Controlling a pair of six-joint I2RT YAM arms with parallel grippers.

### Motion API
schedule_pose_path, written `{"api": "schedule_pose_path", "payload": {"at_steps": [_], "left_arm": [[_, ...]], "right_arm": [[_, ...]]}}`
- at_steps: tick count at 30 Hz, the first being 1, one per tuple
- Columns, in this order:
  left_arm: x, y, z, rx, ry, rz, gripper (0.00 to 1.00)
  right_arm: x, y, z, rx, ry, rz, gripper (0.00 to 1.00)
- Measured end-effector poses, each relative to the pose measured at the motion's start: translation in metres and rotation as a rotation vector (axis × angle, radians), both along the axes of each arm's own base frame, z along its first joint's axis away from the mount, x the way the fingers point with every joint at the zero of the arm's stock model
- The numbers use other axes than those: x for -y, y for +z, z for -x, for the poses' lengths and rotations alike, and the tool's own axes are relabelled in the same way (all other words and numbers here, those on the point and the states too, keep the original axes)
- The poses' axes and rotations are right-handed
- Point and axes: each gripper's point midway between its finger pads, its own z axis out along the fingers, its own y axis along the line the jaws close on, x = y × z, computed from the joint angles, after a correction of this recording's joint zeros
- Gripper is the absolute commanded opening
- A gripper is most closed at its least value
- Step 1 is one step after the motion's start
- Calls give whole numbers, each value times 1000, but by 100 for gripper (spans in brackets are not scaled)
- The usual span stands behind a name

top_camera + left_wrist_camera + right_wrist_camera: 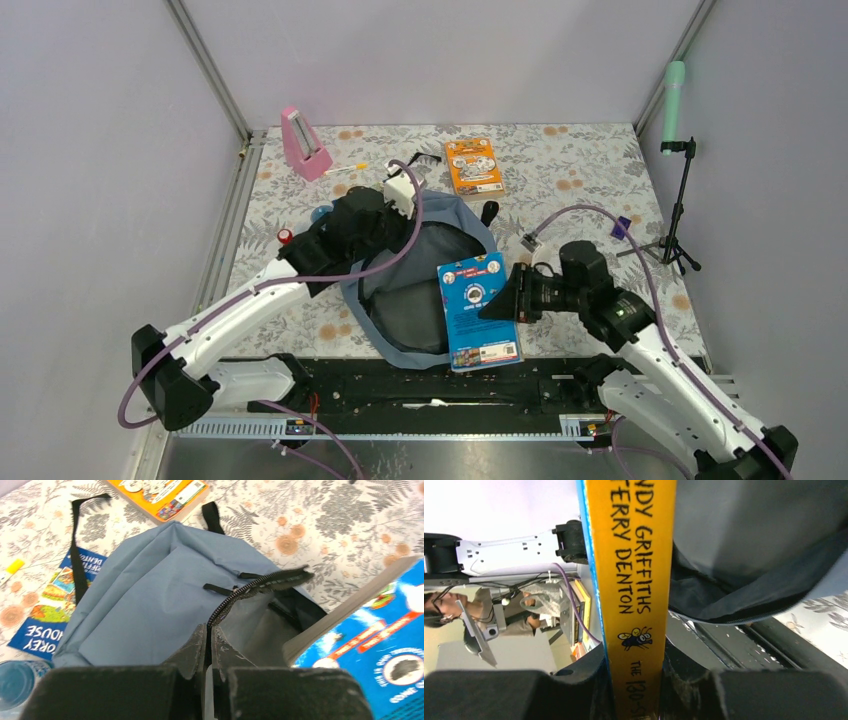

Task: Pack the student bag
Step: Place the book in the student bag.

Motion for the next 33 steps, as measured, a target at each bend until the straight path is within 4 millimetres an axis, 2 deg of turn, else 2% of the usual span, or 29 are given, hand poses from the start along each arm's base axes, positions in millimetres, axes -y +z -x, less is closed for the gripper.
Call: {"api": "schedule_pose_path", "payload": {"at_steps": [4,6,9,12,21,28,33], "left_arm": [[5,3,7,1,-40,43,0],[6,5,8,1,-51,54,0],[6,7,10,4,-68,78,0],[9,9,17,5,-106,103,0],[11,28,42,59,-216,192,0],[15,37,47,80,-258,226,0],[16,43,49,95,-265,240,0]], "right_arm": [[-20,-15,2,-49,14,-51,0],[-28,-30,0,-87,-9,-54,0],[-36,-45,-1,-142,-34,-39,0],[-42,-52,-8,-171,-75,-41,0],[-43,-75,-32,-258,-281,-25,0],[-42,-84,-41,-281,-410,-11,0],[-48,-94,-39,-284,-461,21,0]]}}
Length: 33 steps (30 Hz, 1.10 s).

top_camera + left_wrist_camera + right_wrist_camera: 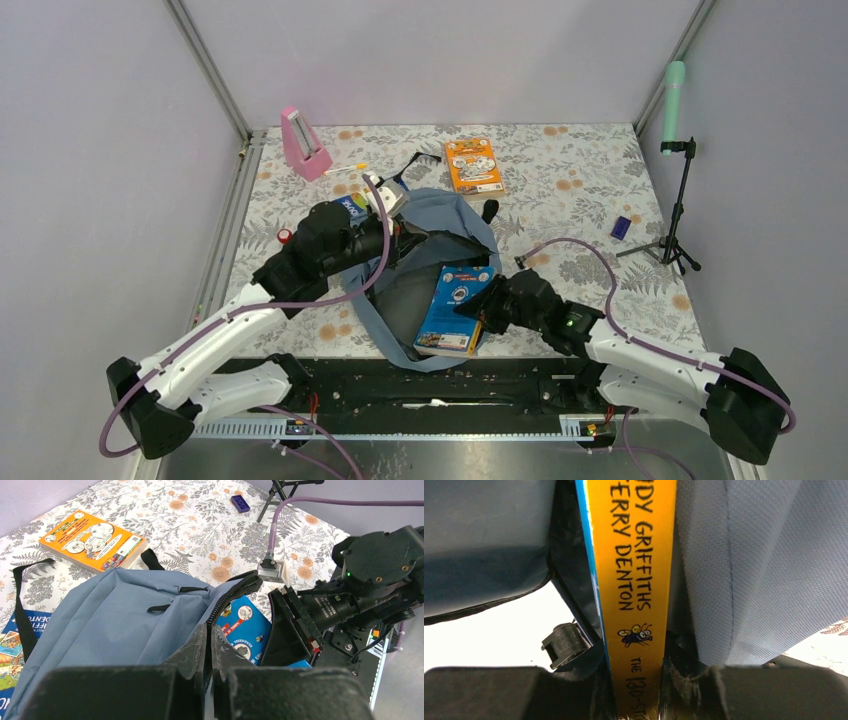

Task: Pack the student bag
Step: Place the book in the student bag.

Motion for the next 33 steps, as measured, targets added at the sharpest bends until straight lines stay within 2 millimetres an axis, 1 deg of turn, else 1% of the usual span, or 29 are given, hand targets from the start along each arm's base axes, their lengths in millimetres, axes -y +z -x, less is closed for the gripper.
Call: {"api": "schedule_pose_path", "payload": {"at_steps": [6,11,17,22,23,25,29,33], "left_arm": [[-1,1,3,4,-9,7,0],[0,1,4,-1,-15,9,0],[2,1,7,-9,-32,20,0],[3,8,8,1,-37,41,0],[3,9,8,4,-37,45,0],[3,11,9,7,-37,49,0],[3,11,9,6,-37,50,0],[3,10,9,5,-37,49,0]], "right_arm": [[-4,-11,2,-13,-36,36,0],[-5,-13,-10,17,-98,28,0],[-8,0,-39,131,-184,22,0],[-23,7,-72,216,-249,42,0],[-29,8,-80,236,-262,40,0],[-35,7,-89,258,-276,35,0],[-45,-3,-104,305,-290,50,0],[-46,-23,-110,331,-279,115,1]]}}
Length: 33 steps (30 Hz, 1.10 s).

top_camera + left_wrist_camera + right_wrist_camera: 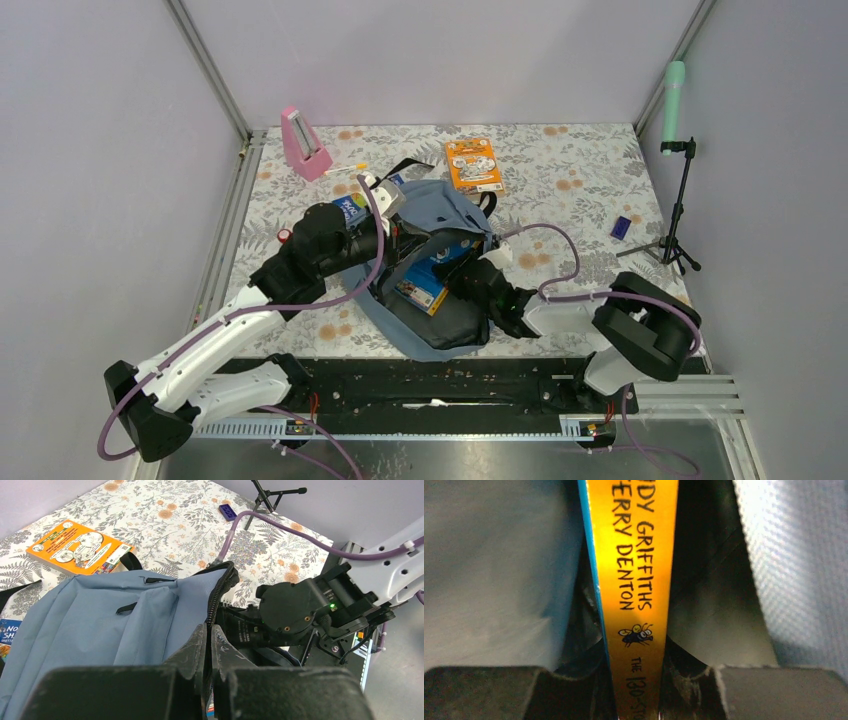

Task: Pack the student bag
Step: Place the book in the student bag.

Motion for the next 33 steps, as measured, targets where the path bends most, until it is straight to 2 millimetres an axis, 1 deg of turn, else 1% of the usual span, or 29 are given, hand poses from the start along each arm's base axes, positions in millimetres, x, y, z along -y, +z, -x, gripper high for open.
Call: {"api": "schedule_pose_path", "payload": {"at_steps": [3,6,7,10,13,16,19,24,27,30,33], "left_arm": [[0,-1,0,-2,0,-2,0],[0,-1,0,-3,0,-3,0],[0,-1,0,-3,0,-3,0],[0,-1,0,-3,1,-3,0],[0,-1,0,-3,1,-3,0],[0,-1,0,-2,2,-3,0],[0,-1,0,-2,3,-4,0],[-1,-1,-1,-1,9,-4,0],[-1,-1,-2,-1,13,-5,0],[-3,-2,-4,0,29,-7,0],[-5,-2,-9,3,57,-10,0]], "right_arm": [[0,-13,-1,-2,2,34,14],[-2,-20,1,11,14,54,38],[-3,-20,2,19,23,64,43],[-4,-21,6,52,53,125,54],[-1,-23,7,68,75,234,58],[-2,-11,8,105,88,305,63],[5,-5,8,131,88,354,68],[19,-5,11,153,96,447,70],[25,0,17,191,111,504,70],[30,11,25,241,138,547,71],[39,33,29,301,144,548,72]]}}
